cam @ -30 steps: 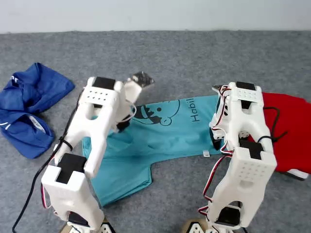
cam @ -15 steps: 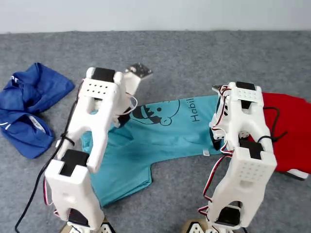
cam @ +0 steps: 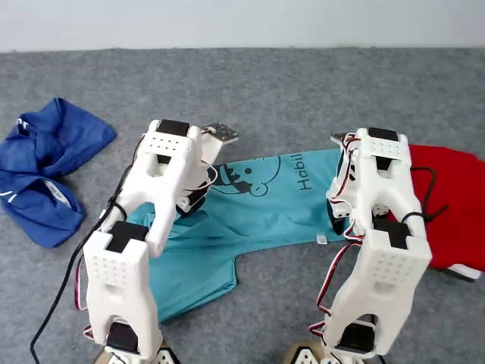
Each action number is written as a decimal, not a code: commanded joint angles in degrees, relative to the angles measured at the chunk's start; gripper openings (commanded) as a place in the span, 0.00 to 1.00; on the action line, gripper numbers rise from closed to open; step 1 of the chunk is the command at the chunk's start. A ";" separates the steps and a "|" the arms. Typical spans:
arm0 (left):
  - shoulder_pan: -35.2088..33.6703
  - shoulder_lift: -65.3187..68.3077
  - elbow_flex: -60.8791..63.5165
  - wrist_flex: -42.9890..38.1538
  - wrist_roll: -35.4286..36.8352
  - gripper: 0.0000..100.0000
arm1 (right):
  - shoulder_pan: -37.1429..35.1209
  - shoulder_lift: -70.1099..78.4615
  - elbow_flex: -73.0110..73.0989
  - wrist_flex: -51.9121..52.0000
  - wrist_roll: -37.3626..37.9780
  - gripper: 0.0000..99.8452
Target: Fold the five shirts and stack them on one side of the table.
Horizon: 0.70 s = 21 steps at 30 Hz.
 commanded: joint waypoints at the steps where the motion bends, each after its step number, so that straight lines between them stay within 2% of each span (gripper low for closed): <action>1: 0.09 -0.79 -1.71 1.76 -0.44 0.02 | 0.31 -0.92 0.53 0.04 1.14 0.28; 10: 0.00 -3.96 -5.58 6.24 -0.62 0.09 | -2.59 -0.92 2.11 0.04 1.05 0.28; 17: 0.35 -4.66 -13.23 7.56 -0.53 0.11 | -5.49 -0.92 2.46 0.31 0.88 0.28; 21: -2.37 -4.75 -13.58 7.65 1.14 0.11 | -7.60 -3.12 2.29 2.86 1.05 0.28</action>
